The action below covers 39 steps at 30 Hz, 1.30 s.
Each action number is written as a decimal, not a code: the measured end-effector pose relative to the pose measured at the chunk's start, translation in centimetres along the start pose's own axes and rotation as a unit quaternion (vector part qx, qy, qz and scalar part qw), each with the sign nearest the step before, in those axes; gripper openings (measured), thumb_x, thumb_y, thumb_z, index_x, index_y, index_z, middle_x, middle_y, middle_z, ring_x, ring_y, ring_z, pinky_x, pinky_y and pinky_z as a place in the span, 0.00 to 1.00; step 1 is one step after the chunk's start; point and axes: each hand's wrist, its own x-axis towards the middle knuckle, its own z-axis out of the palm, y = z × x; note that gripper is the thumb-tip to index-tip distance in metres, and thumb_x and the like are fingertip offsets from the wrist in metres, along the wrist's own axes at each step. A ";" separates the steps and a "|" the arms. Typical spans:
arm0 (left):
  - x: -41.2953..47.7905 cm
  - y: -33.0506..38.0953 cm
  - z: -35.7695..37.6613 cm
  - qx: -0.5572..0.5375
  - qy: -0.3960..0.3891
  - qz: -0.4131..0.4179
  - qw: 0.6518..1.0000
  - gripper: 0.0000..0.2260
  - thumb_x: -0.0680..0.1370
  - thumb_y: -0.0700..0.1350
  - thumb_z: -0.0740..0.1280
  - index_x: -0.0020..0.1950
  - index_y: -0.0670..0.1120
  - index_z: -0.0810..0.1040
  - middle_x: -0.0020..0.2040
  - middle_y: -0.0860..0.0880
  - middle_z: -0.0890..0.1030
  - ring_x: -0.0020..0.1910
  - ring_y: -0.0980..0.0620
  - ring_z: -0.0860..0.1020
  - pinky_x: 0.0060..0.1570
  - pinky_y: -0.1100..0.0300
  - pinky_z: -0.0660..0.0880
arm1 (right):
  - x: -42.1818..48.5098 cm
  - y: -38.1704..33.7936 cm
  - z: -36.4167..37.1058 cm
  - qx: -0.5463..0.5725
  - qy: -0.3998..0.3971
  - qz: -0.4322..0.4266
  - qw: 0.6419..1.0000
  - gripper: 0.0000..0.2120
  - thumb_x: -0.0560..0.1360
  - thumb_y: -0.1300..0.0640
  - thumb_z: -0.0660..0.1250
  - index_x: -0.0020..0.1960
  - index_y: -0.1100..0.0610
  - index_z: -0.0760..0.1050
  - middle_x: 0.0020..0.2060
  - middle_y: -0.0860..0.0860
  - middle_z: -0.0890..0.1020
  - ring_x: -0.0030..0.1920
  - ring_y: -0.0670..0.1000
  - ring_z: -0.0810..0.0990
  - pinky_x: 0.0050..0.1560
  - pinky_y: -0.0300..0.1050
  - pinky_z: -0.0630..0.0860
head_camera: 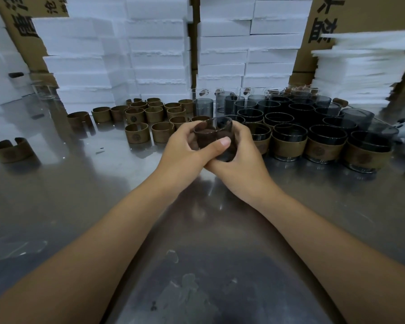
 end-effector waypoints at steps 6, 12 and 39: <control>0.2 0.1 -0.3 0.004 0.077 0.014 0.997 0.21 0.70 0.44 0.75 0.60 0.50 0.73 0.55 0.53 0.80 0.54 0.60 0.78 0.53 0.69 0.75 | 0.1 -0.1 -0.2 -0.047 0.016 -0.007 0.999 0.32 0.71 0.66 0.68 0.72 0.55 0.60 0.54 0.43 0.73 0.49 0.36 0.74 0.49 0.26 0.70; 0.0 0.0 0.1 0.031 0.053 0.037 0.997 0.26 0.68 0.42 0.77 0.63 0.46 0.73 0.56 0.51 0.80 0.57 0.56 0.78 0.58 0.64 0.74 | 0.9 -0.3 -0.8 0.086 0.110 0.132 0.981 0.07 0.78 0.62 0.59 0.53 0.57 0.75 0.35 0.53 0.84 0.34 0.49 0.84 0.34 0.38 0.74; -0.8 0.6 0.4 -0.050 -0.015 0.049 0.997 0.24 0.70 0.35 0.74 0.62 0.46 0.71 0.58 0.50 0.79 0.59 0.56 0.78 0.63 0.58 0.73 | 0.3 -1.8 -0.7 0.415 -0.047 0.284 0.863 0.21 0.82 0.45 0.49 0.54 0.56 0.76 0.48 0.55 0.82 0.54 0.55 0.79 0.59 0.57 0.72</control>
